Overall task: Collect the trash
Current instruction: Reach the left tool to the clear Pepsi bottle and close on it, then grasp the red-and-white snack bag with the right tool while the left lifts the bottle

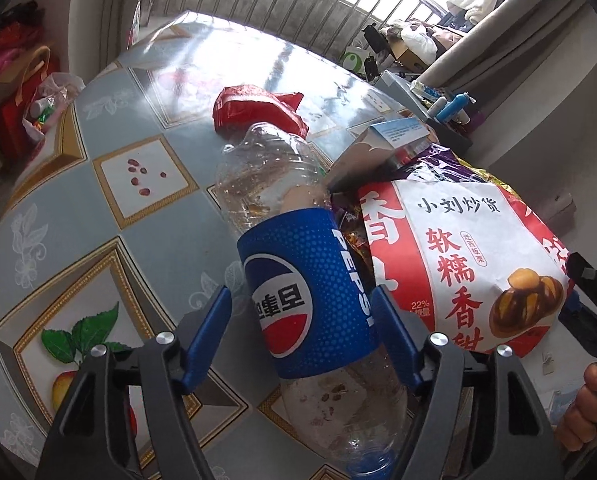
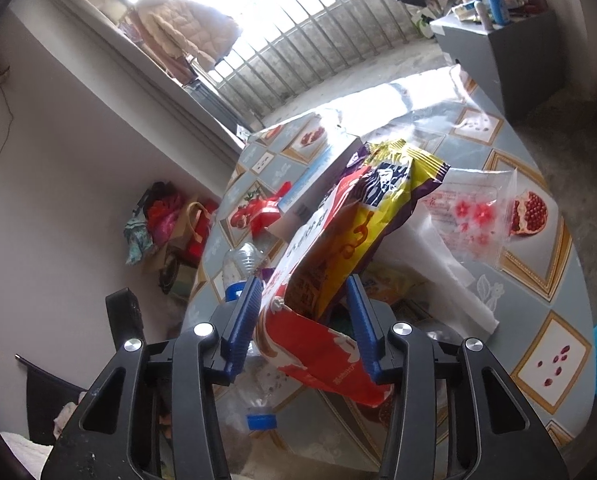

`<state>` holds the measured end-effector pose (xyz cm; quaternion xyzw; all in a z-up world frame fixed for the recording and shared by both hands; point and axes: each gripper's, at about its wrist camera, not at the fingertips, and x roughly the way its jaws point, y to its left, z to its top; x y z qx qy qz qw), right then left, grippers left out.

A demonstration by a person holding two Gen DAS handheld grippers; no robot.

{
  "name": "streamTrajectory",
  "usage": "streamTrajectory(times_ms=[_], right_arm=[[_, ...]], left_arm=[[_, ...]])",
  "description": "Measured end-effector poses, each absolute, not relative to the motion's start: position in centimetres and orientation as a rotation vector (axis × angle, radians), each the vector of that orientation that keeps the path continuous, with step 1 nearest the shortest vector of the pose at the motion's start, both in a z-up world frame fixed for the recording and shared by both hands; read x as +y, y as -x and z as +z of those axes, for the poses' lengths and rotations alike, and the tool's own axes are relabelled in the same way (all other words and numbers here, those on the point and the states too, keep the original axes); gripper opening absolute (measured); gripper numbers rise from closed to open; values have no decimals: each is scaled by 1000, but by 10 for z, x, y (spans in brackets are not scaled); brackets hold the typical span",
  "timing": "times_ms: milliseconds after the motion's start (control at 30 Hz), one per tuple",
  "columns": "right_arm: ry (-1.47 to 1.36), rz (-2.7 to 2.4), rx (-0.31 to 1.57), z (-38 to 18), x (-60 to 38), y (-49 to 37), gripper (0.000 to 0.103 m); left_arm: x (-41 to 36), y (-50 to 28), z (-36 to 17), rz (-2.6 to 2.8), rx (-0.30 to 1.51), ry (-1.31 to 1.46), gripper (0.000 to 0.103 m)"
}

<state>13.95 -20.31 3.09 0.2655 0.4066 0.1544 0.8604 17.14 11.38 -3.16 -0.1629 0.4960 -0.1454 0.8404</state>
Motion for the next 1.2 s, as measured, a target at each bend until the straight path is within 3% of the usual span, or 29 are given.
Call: streamTrajectory(times_ms=[333, 433, 600, 1200], right_arm=[[-647, 386, 887, 26, -212, -147, 34], [-668, 405, 896, 23, -213, -149, 29], [-701, 441, 904, 22, -211, -151, 10], [-711, 553, 795, 51, -207, -137, 2]], left_arm=[[121, -184, -40, -313, 1101, 478, 63], [123, -183, -40, -304, 1099, 488, 61], [127, -178, -38, -285, 1080, 490, 60], [139, -142, 5, -290, 952, 432, 59]])
